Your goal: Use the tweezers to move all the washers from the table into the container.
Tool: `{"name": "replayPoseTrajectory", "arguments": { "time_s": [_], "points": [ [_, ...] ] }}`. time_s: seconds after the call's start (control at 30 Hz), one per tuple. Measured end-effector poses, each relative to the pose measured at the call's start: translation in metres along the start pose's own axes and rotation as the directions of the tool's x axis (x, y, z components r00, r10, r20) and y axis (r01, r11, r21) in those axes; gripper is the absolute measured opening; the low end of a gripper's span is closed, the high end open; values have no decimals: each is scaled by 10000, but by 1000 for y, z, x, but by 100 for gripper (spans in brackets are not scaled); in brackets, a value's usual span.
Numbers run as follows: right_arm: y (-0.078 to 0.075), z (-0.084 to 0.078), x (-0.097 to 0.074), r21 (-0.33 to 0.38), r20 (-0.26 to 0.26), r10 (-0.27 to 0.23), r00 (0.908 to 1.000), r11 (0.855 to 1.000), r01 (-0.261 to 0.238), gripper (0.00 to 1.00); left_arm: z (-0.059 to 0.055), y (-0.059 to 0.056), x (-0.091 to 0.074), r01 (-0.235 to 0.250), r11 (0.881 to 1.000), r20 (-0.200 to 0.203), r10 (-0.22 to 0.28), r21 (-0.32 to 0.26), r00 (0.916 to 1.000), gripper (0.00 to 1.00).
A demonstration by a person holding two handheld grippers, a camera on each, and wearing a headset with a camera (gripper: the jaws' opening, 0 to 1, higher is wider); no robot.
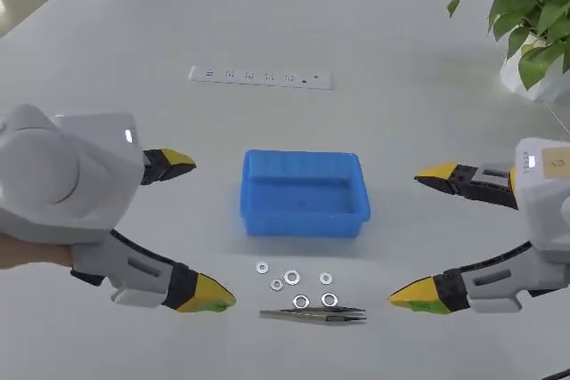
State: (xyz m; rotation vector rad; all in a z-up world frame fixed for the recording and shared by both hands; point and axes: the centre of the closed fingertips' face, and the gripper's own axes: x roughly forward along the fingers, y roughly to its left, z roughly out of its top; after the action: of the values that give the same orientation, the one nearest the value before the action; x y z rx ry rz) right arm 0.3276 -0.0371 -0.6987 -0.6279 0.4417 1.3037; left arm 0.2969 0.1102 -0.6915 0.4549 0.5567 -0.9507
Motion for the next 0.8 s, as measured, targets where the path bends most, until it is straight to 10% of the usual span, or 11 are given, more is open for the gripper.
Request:
{"name": "replayPoseTrajectory", "arguments": {
  "time_s": [0.2, 0.37, 0.8],
  "points": [
    [21, -18, 21, 388, -539, 559, 9970, 9978, -538, 80, -25, -21, 21, 346, 9969, -728, -397, -707, 9966, 88],
    [49, -36, 43, 1066, -870, 1122, 9899, 9890, -1028, 73, -26, -46, 44, 704, 9944, -478, -743, -785, 9961, 87],
    [60, -46, 67, 901, -1110, 1332, 9848, 9882, -1235, 50, -44, -60, 72, 1158, 9909, -519, -1195, -688, 9915, 68]
  ]
}}
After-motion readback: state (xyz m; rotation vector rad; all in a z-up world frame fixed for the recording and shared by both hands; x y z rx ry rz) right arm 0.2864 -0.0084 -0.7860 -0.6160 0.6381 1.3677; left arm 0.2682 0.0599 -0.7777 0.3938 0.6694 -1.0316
